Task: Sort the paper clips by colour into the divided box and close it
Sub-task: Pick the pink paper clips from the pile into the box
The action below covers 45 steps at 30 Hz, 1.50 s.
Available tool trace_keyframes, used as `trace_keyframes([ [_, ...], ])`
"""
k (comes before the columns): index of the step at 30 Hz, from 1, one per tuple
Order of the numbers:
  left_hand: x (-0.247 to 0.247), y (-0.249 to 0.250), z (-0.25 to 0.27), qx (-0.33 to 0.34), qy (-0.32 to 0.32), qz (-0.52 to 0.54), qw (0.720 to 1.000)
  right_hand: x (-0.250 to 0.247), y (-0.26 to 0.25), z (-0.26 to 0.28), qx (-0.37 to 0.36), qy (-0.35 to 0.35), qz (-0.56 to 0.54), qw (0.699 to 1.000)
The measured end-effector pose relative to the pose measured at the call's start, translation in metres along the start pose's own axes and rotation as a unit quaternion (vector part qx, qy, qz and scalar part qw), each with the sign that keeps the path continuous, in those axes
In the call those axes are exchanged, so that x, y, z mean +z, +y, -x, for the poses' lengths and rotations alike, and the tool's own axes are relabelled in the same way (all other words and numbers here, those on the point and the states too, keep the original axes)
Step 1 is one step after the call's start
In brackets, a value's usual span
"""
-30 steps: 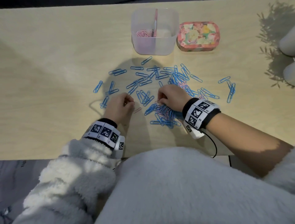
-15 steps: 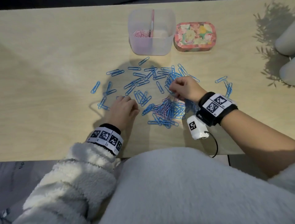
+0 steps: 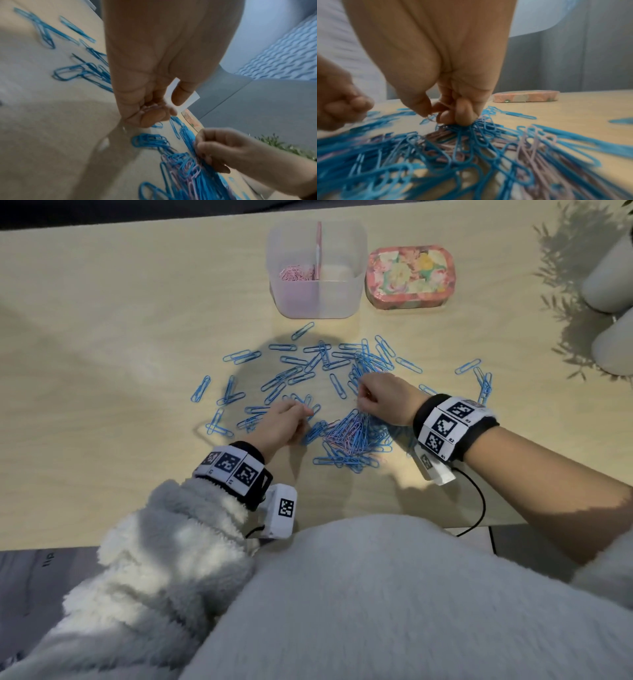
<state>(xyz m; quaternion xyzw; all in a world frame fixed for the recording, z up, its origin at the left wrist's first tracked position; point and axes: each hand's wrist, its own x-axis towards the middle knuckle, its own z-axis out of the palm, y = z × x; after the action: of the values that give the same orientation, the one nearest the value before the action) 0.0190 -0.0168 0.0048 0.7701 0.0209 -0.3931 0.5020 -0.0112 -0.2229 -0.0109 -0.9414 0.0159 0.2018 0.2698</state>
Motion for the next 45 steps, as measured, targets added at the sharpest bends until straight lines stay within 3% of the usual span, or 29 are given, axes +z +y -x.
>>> trace_keyframes([
  [3,0.004,-0.004,-0.004,0.096,0.019,-0.156,0.983,-0.005,0.005,0.006,0.018,0.056,-0.141,0.988],
  [6,0.002,-0.011,-0.005,0.159,0.033,-0.314,0.935,-0.004,0.007,0.014,0.063,0.041,-0.325,0.943],
  [8,-0.001,-0.015,-0.006,0.171,0.061,-0.355,0.917,-0.001,0.005,0.016,0.094,0.018,-0.367,0.925],
  [10,-0.004,-0.016,-0.005,0.174,0.113,-0.372,0.905,0.004,0.000,0.019,0.105,-0.007,-0.344,0.933],
  [12,-0.004,-0.016,-0.006,0.191,0.147,-0.380,0.893,0.010,-0.006,0.023,0.046,0.004,-0.237,0.970],
  [14,0.001,-0.015,-0.006,0.219,0.131,-0.391,0.884,0.017,-0.012,0.028,-0.020,0.006,-0.129,0.991],
  [18,0.018,-0.010,-0.008,0.227,0.062,-0.423,0.875,0.026,-0.010,0.034,-0.039,0.001,0.006,0.999],
  [23,0.024,-0.006,-0.011,0.229,0.059,-0.443,0.865,0.015,0.011,0.045,-0.005,0.059,-0.012,0.998],
  [29,0.022,-0.006,-0.013,0.217,0.057,-0.417,0.881,0.003,0.015,0.047,0.036,0.134,-0.014,0.990],
  [34,0.007,-0.003,-0.009,0.184,0.046,-0.255,0.948,0.020,-0.021,0.039,-0.035,0.056,-0.022,0.998],
  [38,0.005,0.000,-0.003,0.060,-0.007,-0.080,0.995,0.028,-0.031,0.030,-0.019,0.031,0.034,0.999],
  [40,0.005,0.000,0.001,0.014,-0.033,0.003,0.999,0.026,-0.031,0.029,-0.011,0.035,0.046,0.998],
  [42,0.007,-0.003,0.003,0.016,-0.035,0.004,0.999,0.023,-0.026,0.030,-0.001,0.037,0.039,0.999],
  [45,0.012,-0.008,0.002,0.081,0.001,-0.088,0.993,0.016,-0.009,0.033,0.019,0.052,-0.015,0.998],
])
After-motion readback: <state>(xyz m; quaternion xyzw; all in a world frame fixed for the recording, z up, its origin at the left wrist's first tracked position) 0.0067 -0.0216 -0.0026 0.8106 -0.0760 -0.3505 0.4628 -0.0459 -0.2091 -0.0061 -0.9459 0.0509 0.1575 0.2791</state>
